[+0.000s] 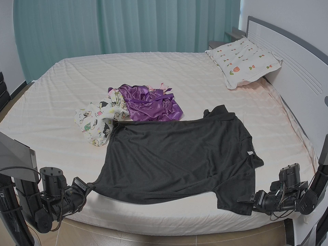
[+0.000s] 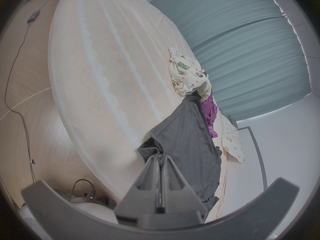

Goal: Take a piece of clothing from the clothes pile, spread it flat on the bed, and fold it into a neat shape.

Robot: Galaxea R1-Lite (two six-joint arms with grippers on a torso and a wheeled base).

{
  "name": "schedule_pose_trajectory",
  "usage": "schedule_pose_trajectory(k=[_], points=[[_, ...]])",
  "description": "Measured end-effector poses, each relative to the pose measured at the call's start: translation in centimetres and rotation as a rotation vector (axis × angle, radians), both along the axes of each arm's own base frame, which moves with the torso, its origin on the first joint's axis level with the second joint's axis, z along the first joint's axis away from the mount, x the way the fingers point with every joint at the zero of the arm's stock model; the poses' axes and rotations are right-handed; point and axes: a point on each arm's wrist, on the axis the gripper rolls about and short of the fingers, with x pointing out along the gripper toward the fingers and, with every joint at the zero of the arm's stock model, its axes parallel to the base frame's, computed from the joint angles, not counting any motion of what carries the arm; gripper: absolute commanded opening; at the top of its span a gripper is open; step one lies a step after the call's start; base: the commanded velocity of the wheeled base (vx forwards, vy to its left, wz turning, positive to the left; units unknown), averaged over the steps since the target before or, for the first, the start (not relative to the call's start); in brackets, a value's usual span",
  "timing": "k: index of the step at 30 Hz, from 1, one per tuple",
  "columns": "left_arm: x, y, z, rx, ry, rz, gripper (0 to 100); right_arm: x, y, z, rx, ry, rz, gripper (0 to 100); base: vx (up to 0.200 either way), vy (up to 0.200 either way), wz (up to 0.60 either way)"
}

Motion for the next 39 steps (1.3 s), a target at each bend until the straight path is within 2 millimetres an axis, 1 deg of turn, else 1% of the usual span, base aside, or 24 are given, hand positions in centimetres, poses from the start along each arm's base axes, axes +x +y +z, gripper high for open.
schedule_pose_trajectory(k=[5, 6, 11, 18, 27, 34, 39], points=[[0.0, 0.0, 0.0, 0.000, 0.000, 0.000, 0, 0.6, 0.1, -0.2, 0.007, 0.002, -0.010, 100, 0.000, 0.000, 0.00], [0.0, 0.0, 0.0, 0.000, 0.000, 0.000, 0, 0.7, 0.1, -0.2, 0.007, 0.002, -0.010, 0, 0.000, 0.000, 0.00], [0.0, 0.0, 0.0, 0.000, 0.000, 0.000, 0, 0.9, 0.2, -0.4, -0.001, 0.011, -0.014, 0, 0.000, 0.000, 0.00], [0.0, -0.1, 0.0, 0.000, -0.001, -0.004, 0, 0.3, -0.2, -0.7, -0.051, 0.032, -0.054, 0, 0.000, 0.000, 0.00], [-0.2, -0.6, 0.3, 0.005, -0.015, -0.019, 0, -2.2, -0.6, -0.1, -0.062, 0.056, -0.054, 0, 0.000, 0.000, 0.00], [-0.3, -0.7, 0.8, 0.005, -0.038, -0.026, 0, -3.9, -0.2, 0.4, -0.097, 0.105, -0.037, 0, 0.000, 0.000, 0.00], [-0.5, -0.7, 1.2, 0.007, -0.041, -0.027, 0, -5.1, 0.5, 1.3, -0.107, 0.104, -0.035, 0, 0.000, 0.000, 0.00]])
